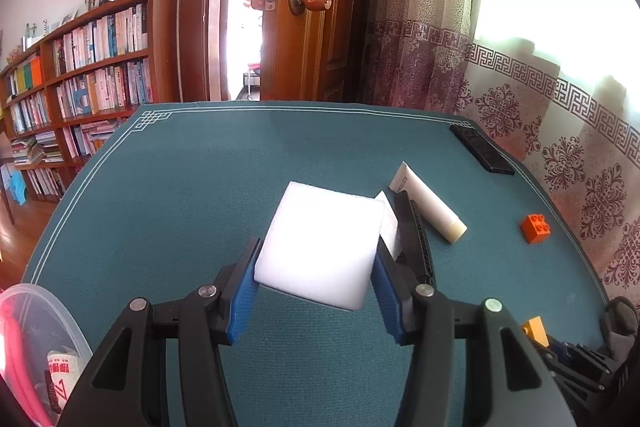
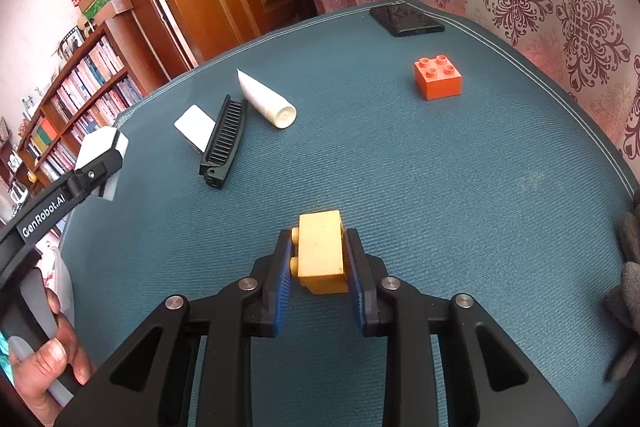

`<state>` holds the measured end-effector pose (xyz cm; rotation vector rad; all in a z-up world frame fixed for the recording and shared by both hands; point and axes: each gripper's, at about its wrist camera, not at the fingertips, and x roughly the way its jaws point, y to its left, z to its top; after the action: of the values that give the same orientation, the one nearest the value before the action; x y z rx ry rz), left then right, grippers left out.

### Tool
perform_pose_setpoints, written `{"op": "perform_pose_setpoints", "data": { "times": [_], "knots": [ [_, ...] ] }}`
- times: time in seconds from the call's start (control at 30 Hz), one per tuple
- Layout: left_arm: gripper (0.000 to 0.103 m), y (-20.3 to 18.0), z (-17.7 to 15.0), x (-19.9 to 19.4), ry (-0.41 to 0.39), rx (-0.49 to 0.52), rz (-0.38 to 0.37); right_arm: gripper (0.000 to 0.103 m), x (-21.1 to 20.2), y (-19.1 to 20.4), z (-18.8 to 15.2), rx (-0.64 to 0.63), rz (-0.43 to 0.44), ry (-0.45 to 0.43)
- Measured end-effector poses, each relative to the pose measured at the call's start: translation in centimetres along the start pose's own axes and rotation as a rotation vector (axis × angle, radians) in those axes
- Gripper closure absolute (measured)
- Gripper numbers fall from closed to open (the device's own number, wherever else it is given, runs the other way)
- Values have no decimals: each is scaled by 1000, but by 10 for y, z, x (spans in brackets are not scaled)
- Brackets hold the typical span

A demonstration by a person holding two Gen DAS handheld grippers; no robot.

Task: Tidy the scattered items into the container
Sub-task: 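Carry the sponge block and yellow brick over the clear bowl with both grippers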

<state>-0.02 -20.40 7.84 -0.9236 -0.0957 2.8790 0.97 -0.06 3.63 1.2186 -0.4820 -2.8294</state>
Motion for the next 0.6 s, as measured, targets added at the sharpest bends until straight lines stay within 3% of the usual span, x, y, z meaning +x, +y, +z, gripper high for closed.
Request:
{"op": "perform_pose_setpoints", "data": {
  "times": [0.53,0.6],
  "knots": [
    [46,29,-20,-53,-39,-47,34,76,-16,46,-5,-67,136,5],
    [46,35,-21,-60,-45,-52,38,81,-16,53,-9,-87,138,6]
  ]
}}
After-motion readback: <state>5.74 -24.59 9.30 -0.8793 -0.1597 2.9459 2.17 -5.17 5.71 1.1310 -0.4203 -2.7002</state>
